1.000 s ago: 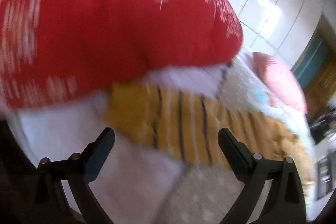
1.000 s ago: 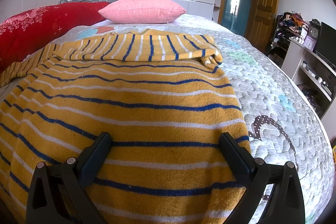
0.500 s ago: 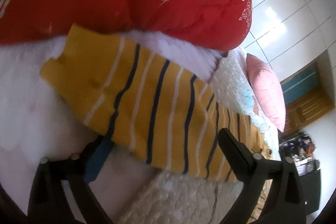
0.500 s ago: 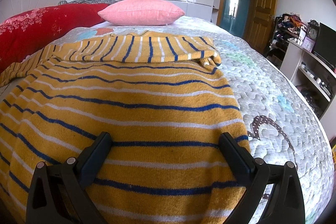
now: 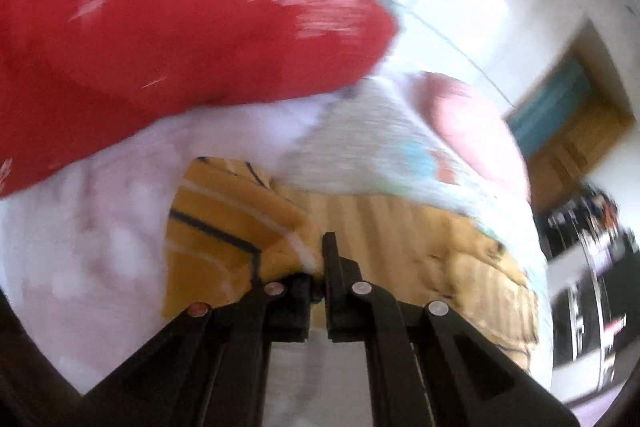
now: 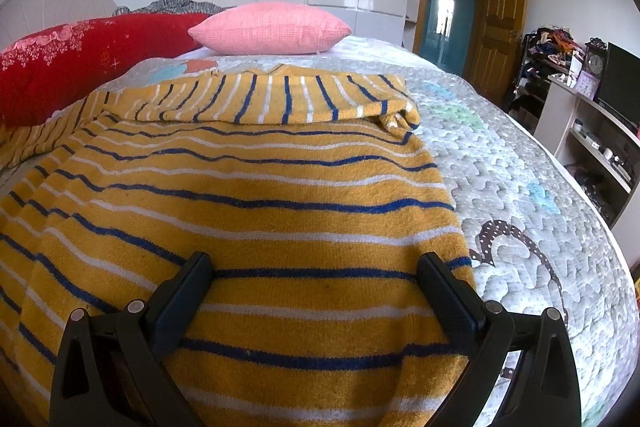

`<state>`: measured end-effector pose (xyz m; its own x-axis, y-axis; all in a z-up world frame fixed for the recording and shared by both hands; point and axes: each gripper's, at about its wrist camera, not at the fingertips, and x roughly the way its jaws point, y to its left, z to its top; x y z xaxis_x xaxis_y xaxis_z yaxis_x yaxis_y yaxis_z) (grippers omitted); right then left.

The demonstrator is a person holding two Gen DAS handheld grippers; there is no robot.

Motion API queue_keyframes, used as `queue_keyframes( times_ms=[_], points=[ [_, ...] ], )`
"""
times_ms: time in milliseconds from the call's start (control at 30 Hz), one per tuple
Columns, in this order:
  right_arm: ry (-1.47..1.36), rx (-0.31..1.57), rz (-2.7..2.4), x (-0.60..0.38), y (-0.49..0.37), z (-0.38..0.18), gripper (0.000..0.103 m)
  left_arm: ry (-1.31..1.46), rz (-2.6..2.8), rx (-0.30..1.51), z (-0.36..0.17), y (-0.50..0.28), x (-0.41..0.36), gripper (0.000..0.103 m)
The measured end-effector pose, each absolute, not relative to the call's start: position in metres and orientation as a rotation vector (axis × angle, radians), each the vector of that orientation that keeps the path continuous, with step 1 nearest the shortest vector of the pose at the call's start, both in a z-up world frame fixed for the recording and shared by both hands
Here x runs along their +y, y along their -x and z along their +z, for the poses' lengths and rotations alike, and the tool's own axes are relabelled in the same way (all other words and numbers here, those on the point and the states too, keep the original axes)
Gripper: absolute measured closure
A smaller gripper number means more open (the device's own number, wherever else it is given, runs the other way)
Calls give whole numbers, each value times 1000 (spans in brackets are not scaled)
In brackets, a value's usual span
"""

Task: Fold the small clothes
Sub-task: 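Fold the sleeve across the sweater body with the left tool and release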

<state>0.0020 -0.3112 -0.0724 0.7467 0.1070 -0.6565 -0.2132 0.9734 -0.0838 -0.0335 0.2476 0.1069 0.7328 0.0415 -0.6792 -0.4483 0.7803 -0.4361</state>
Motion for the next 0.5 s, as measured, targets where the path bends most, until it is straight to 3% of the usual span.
queue_keyframes(
  times_ms=[133,267,500],
  points=[
    [-42,665,265,-331,14,-35,2,553,157,712,136,1,178,99],
    [-30,563,265,-350,37,-6,2,481,26,748,144,-35,101,99],
    [-161,614,145,-419,46,-20,2,350,-219,884,115,-86,-56,99]
  ],
)
